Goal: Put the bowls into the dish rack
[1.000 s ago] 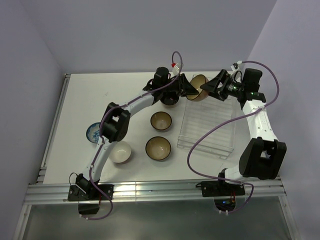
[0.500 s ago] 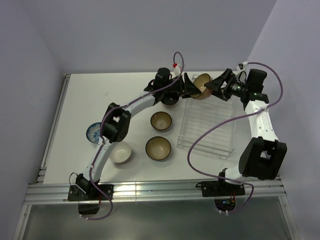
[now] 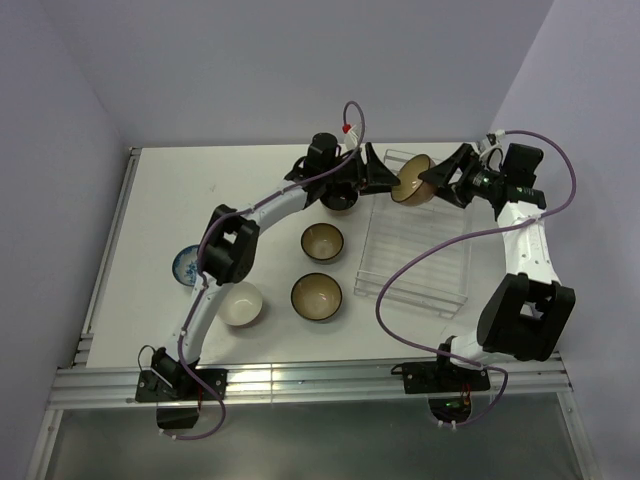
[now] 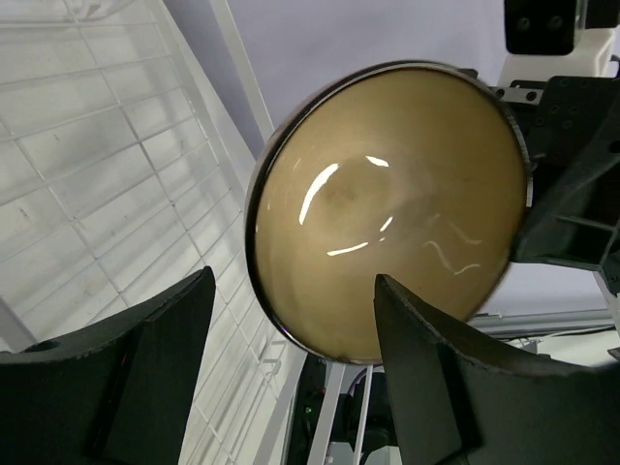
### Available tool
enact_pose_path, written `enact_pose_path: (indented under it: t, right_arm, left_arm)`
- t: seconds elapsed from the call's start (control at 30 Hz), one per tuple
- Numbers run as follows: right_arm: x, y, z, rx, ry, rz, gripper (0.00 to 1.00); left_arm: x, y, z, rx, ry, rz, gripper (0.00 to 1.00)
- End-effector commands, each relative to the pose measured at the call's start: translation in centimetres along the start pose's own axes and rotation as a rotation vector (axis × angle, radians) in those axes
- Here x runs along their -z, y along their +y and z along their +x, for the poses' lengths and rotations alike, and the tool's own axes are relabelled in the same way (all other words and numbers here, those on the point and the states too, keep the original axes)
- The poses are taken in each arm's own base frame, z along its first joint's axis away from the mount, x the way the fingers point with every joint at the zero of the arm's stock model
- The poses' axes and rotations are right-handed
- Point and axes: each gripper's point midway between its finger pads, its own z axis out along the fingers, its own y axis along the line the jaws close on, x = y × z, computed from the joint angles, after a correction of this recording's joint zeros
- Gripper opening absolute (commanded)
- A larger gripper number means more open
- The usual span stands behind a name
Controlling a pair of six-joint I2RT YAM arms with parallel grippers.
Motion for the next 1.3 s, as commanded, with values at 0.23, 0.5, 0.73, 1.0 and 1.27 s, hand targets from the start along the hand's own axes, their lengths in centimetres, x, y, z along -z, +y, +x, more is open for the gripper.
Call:
enact_pose_path:
  t: [0.23,0.5,0.73,1.0,1.27]
  right_arm:
    - [2.1,0.3,-3.2,0.187,-0.083,0.091,0.00]
    - [2.7,-2.6,-4.4,0.223,-0.103,0.269,0.00]
    - [2.5,-5.2,-5.0,0.210,-0.094,0.381,0.00]
    - [2.0,-6.7,-5.5,0.234,-0.071,0.496,0.00]
    - [1.3,-8.6,-6.2,0.256,-0.037,0.674,0.00]
  left_arm:
    - [4.1,-6.6,-4.6,-0.168,-0.077,0.063,0.74]
    - [7.1,-8.5,-7.0,-0.233,-0.131,0.057,0.75]
    - [11.3,-7.9,-7.7,-0.222,-0.156,0.011,0.74]
    - [16.1,-7.1,-8.5,-0.222,-0.208,-0.063,0.73]
    - [20.0,-6.3,-9.3,-0.235,-0.253,-0.137,0.73]
